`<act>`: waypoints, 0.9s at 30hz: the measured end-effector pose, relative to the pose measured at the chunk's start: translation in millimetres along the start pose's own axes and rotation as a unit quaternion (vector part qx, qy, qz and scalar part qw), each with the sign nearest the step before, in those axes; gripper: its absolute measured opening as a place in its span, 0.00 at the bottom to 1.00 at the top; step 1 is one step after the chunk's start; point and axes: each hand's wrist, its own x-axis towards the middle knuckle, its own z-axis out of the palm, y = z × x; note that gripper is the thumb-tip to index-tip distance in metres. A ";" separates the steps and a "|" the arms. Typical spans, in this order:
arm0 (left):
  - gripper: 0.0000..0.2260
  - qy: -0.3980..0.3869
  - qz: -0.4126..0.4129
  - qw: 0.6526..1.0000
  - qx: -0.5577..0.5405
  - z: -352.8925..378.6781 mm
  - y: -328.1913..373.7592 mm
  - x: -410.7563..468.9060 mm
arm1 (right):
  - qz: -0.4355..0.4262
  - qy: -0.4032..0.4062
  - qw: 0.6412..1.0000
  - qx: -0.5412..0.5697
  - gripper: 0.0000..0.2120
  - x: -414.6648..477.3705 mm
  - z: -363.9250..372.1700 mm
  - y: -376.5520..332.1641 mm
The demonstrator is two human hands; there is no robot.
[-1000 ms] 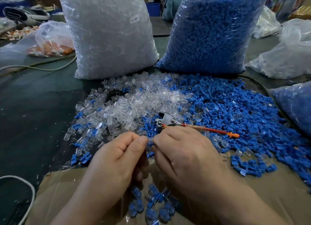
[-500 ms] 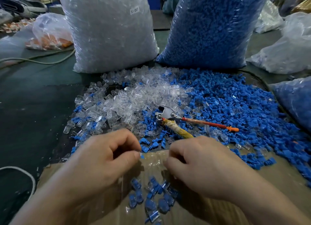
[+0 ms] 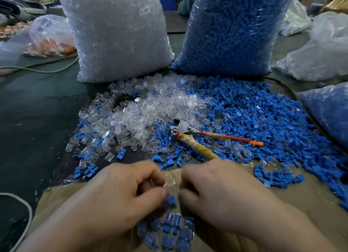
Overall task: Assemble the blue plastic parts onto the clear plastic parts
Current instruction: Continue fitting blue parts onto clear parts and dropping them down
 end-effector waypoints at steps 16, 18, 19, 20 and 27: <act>0.20 0.160 -0.102 0.959 0.209 19.2 -6.8 24.5 | 0.036 0.191 0.977 -0.089 0.06 37.5 21.5 3.4; 0.15 0.171 -0.091 0.964 0.183 18.8 -8.3 24.4 | 0.035 0.200 0.977 -0.072 0.03 38.3 22.2 6.5; 0.14 0.179 -0.085 0.965 0.169 18.7 -9.1 24.2 | 0.033 0.203 0.977 -0.060 0.02 38.0 22.1 7.9; 0.12 0.187 -0.081 0.966 0.157 18.7 -10.1 24.2 | 0.029 0.207 0.977 -0.049 0.02 37.3 22.1 9.0; 0.06 0.228 -0.070 0.968 0.081 21.2 -13.8 23.9 | 0.018 0.238 0.970 0.042 0.04 28.6 17.9 11.6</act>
